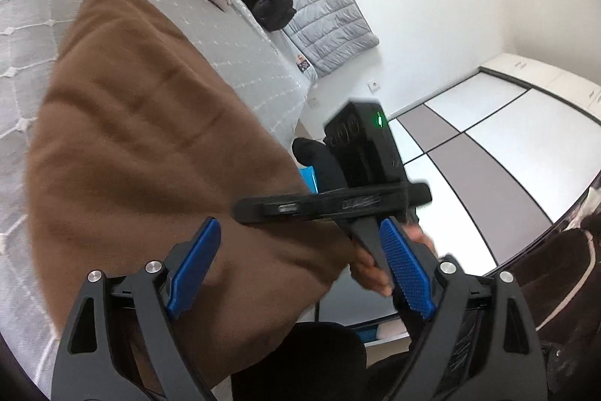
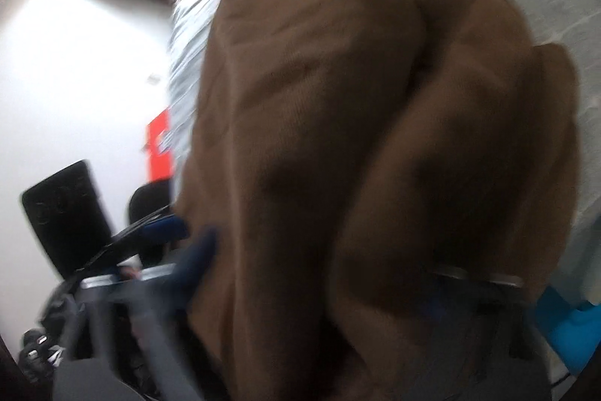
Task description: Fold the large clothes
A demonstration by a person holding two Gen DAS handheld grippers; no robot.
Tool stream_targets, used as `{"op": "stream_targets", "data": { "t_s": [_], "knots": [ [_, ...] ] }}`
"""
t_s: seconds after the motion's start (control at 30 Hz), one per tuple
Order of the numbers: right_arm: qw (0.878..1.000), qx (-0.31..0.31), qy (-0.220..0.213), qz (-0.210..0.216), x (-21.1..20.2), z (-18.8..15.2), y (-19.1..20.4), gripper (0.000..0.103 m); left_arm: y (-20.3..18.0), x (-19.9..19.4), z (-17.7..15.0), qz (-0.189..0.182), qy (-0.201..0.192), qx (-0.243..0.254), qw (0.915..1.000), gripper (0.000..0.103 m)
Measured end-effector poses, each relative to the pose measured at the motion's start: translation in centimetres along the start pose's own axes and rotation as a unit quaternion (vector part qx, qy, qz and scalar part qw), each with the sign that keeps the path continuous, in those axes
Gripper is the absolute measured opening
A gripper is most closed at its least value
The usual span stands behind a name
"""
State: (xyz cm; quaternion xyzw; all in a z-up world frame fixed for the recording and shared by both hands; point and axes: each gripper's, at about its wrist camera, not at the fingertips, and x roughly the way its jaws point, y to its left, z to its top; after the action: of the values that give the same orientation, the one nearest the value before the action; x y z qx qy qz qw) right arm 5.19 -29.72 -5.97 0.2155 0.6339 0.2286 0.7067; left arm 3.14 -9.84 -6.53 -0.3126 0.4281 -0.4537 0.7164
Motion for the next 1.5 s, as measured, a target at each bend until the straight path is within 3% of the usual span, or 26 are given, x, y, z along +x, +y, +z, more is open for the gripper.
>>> {"op": "stream_targets", "data": {
  "t_s": [0.1,0.17,0.27,0.37,0.47,0.53,0.6,0.67,0.7,0.77,0.83,0.9,1.0,1.07,1.13,1.2,1.3,1.37,1.4,1.47,1.5],
  "knots": [
    [0.998,0.020,-0.045,0.038,-1.3,-2.2,0.5,0.025,0.9,-2.0,0.3,-0.003,-0.014,-0.015,0.9998,0.083],
    [0.990,0.032,-0.083,0.109,-3.2,-4.1,-0.2,0.023,1.1,-3.5,0.6,-0.008,-0.029,-0.026,0.9992,0.083],
    [0.976,0.021,-0.135,0.169,-5.8,-4.9,1.0,0.020,1.0,-4.3,1.5,-0.009,-0.046,-0.034,0.9983,0.083],
    [0.970,0.003,-0.180,0.165,-9.2,-6.1,0.8,0.018,-0.3,-5.1,2.2,-0.013,-0.057,-0.023,0.9980,0.083],
    [0.966,-0.013,-0.233,0.115,-13.1,-8.7,-1.2,0.017,-2.6,-4.8,2.5,-0.020,-0.054,0.006,0.9983,0.083],
    [0.964,0.001,-0.255,0.081,-13.8,-11.0,-3.7,0.017,-3.6,-3.4,2.4,-0.019,-0.037,0.020,0.9989,0.083],
    [0.969,0.079,-0.229,0.051,-11.0,-12.1,-10.4,0.017,-4.0,-0.6,2.1,0.000,0.003,0.030,0.9995,0.083],
    [0.971,0.141,-0.166,0.095,-7.4,-13.5,-16.3,0.021,-3.5,1.7,1.6,0.024,0.042,0.026,0.9985,0.083],
    [0.962,0.175,-0.145,0.150,-5.7,-13.9,-19.1,0.024,-3.1,3.0,1.4,0.034,0.063,0.018,0.9973,0.083],
    [0.959,0.167,-0.152,0.173,-6.3,-14.0,-19.4,0.028,-2.0,5.4,0.6,0.056,0.106,0.007,0.9928,0.083],
    [0.964,0.133,-0.160,0.165,-8.2,-13.5,-18.0,0.038,-1.6,6.3,0.1,0.083,0.110,0.028,0.9901,0.083],
    [0.963,0.129,-0.170,0.162,-10.1,-12.4,-18.2,0.070,-1.3,6.6,0.1,0.096,0.111,0.040,0.9884,0.085],
    [0.960,0.158,-0.181,0.142,-12.3,-11.6,-20.2,0.073,-0.8,6.5,0.4,0.085,0.108,0.033,0.9900,0.086],
    [0.971,0.153,-0.162,0.087,-12.2,-11.8,-20.3,0.073,-0.6,6.0,-0.1,0.083,0.111,0.039,0.9896,0.086],
    [0.968,0.140,-0.199,0.064,-13.3,-12.3,-17.7,0.073,-0.5,5.6,-0.6,0.080,0.112,0.044,0.9895,0.086],
    [0.947,0.137,-0.291,0.024,-15.9,-12.5,-15.3,0.073,-0.6,5.7,-0.6,0.080,0.113,0.047,0.9892,0.087],
    [0.928,0.077,-0.355,0.078,-18.1,-12.0,-13.1,0.077,-0.6,5.6,-0.5,0.080,0.113,0.048,0.9892,0.087],
    [0.935,0.044,-0.320,0.146,-17.3,-10.1,-11.6,0.085,-0.8,5.8,-0.4,0.078,0.112,0.047,0.9895,0.087],
    [0.951,0.042,-0.267,0.151,-15.4,-8.9,-11.8,0.085,-0.7,5.8,-0.4,0.077,0.112,0.046,0.9896,0.087],
    [0.980,0.081,-0.171,0.067,-11.2,-8.2,-14.1,0.085,-0.5,5.7,-0.4,0.075,0.111,0.043,0.9901,0.087],
    [0.984,0.092,-0.144,0.044,-9.7,-8.4,-15.3,0.081,-0.5,5.7,-0.4,0.074,0.110,0.041,0.9903,0.087]
  ]
}}
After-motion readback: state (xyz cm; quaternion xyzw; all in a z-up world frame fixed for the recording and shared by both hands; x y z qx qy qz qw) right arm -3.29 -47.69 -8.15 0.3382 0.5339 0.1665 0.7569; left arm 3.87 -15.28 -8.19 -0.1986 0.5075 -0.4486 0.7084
